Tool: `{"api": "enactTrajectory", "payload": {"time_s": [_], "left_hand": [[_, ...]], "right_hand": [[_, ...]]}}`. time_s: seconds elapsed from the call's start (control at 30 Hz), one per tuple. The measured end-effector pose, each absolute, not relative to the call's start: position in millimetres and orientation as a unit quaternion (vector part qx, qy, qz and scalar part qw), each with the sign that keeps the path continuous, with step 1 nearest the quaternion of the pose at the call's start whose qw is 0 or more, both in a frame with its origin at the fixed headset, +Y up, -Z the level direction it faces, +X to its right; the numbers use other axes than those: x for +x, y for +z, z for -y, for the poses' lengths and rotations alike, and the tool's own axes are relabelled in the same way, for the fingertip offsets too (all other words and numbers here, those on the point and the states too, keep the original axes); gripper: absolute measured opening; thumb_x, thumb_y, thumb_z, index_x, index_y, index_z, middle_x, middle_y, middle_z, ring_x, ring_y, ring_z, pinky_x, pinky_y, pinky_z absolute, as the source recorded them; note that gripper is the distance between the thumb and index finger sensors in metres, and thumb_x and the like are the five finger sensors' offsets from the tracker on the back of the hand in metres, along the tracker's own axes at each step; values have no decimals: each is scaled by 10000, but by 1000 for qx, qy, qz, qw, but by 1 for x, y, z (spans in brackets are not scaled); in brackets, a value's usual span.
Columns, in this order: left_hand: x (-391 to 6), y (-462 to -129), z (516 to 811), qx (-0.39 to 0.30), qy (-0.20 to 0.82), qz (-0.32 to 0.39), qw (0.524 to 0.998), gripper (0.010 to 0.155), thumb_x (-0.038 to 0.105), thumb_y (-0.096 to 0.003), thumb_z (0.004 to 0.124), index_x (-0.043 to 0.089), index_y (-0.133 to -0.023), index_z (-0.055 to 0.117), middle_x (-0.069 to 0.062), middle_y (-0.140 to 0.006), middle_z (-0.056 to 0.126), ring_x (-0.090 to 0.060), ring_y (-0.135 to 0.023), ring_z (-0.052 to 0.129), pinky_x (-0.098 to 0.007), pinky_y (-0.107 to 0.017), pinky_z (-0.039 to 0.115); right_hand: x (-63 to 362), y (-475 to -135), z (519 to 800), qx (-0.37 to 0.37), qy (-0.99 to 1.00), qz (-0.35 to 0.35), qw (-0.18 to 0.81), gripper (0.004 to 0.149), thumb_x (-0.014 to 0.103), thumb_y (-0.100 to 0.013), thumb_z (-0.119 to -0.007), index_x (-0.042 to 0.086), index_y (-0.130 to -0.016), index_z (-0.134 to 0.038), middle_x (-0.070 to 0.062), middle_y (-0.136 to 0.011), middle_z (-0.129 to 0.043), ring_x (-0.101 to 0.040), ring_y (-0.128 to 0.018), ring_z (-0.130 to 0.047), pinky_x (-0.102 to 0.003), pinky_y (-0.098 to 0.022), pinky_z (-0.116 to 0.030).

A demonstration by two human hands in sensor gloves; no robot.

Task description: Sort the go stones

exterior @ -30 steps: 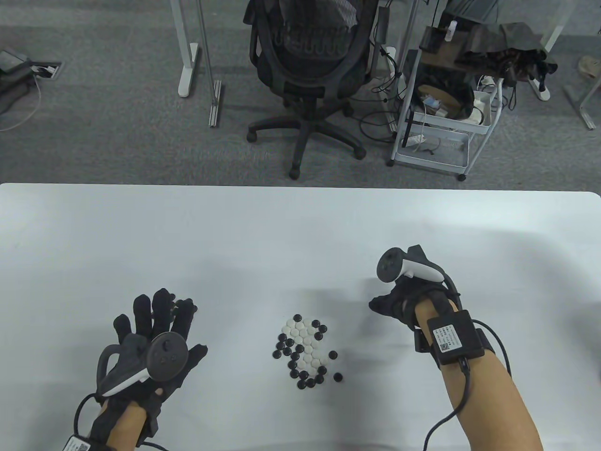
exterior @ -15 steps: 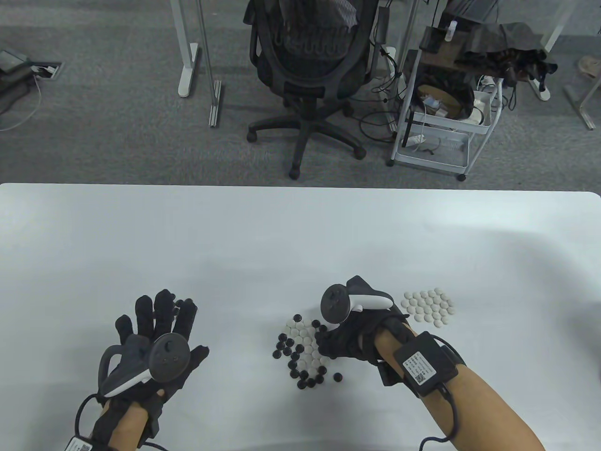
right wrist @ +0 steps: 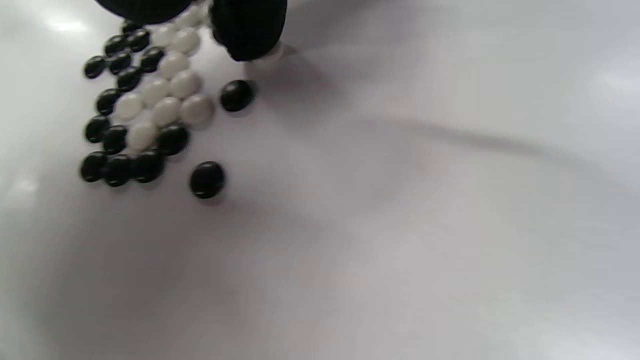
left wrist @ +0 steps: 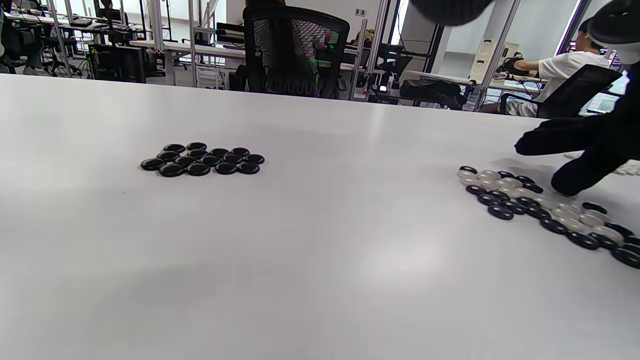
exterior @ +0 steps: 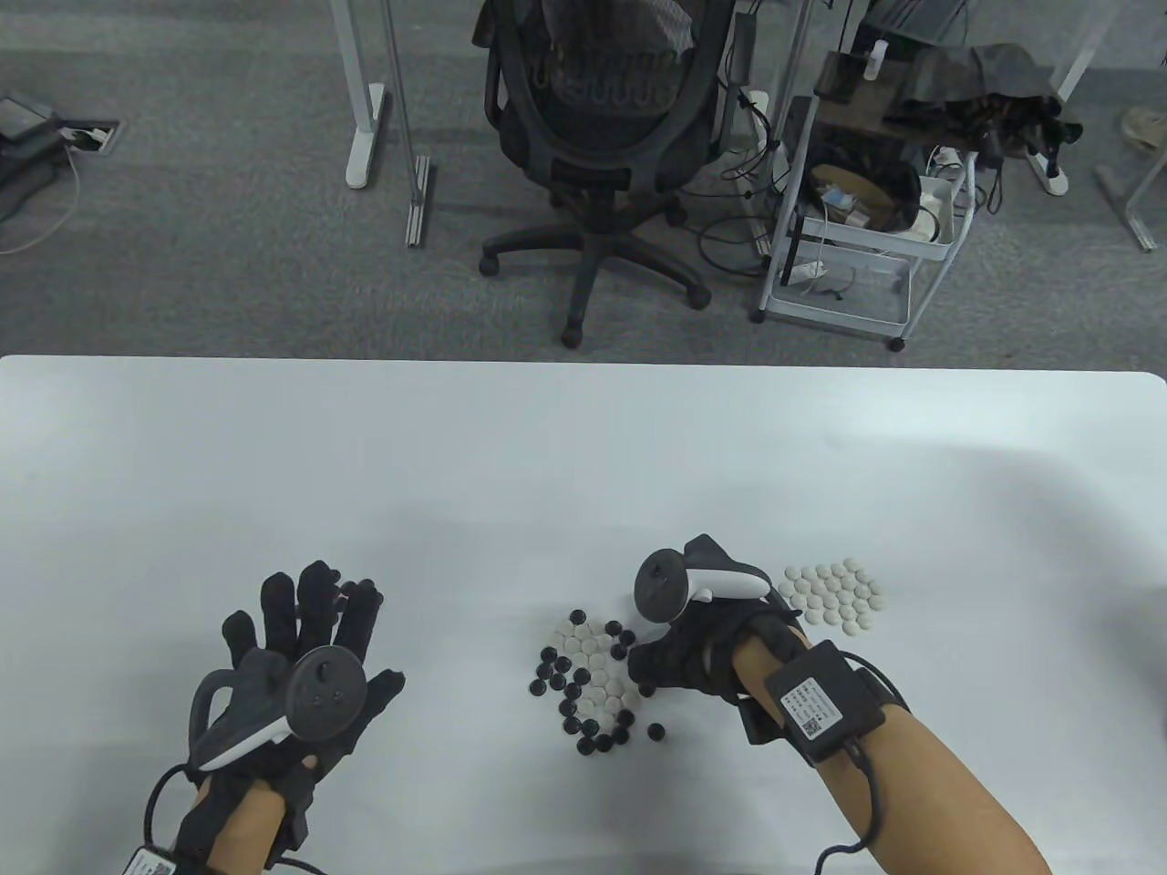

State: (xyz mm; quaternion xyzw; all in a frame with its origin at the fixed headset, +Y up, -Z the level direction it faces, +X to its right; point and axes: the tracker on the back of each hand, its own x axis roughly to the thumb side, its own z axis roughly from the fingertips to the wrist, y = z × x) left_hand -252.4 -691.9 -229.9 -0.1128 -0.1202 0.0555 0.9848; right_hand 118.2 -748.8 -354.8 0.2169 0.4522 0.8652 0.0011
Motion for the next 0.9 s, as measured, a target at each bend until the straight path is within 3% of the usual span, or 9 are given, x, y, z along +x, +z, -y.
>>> {"api": "enactTrajectory", "payload": {"time_s": [0.43,0.9], "left_hand": [[-251,-230,693,-116,51,120,985,771,509,-640,485,109,-1186,116,-367,-1132,-126,-630,-926,-133,-849,-565,33],[-250,-231,693,-119,49,118,985,773,509,-640,486,106,-1186,115,-371,-1131,-125,-631,-924,-133,-850,-563,34]], "right_hand": [[218,-386,745,61,897,-437,15,613,526,-522,-480,285,-1077,-577,-206,-1092,26,-546,-893,115,-829,-570,-78],[248,-385,740,28,903,-426,50,615,527,-525,-483,281,-1082,-567,-205,-1085,45,-545,-886,123,-827,-570,-76]]}}
